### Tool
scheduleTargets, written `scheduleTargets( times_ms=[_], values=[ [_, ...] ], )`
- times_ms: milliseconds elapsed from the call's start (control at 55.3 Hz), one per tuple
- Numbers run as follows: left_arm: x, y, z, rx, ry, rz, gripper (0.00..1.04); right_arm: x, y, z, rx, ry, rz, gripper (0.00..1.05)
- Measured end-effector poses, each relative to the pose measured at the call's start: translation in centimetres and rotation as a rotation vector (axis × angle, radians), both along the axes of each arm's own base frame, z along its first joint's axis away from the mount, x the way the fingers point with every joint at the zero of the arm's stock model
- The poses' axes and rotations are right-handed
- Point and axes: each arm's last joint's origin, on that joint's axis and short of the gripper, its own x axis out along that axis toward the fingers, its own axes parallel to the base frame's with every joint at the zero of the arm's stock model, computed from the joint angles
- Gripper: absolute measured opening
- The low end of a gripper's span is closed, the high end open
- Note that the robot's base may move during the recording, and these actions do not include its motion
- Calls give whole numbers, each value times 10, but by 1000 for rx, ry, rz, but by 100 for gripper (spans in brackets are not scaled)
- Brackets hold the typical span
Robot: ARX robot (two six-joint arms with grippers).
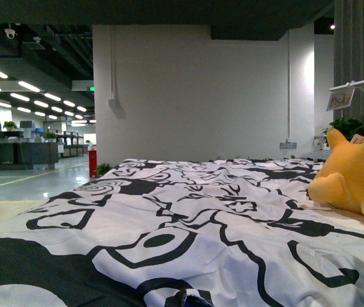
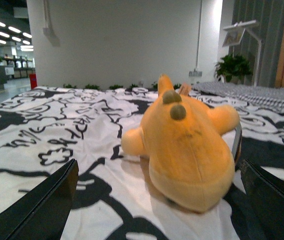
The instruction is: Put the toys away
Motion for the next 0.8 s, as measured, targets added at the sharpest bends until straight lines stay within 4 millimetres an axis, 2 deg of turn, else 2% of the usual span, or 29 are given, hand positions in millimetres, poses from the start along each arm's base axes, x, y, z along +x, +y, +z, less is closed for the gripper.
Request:
scheduleTargets(
  times_ms=[271, 380, 597, 796],
  values=[
    [0, 0, 0, 0, 0, 0, 98, 55, 20, 21, -156, -101, -54, 98],
    [0, 0, 0, 0, 0, 0, 98, 74, 24, 23, -209, -112, -79, 98],
    [0, 0, 0, 0, 0, 0, 98, 112, 14, 18, -266, -44, -146, 98],
    [0, 0, 0, 0, 0, 0, 98, 131, -3, 24, -275, -28, -207, 98]
  ],
)
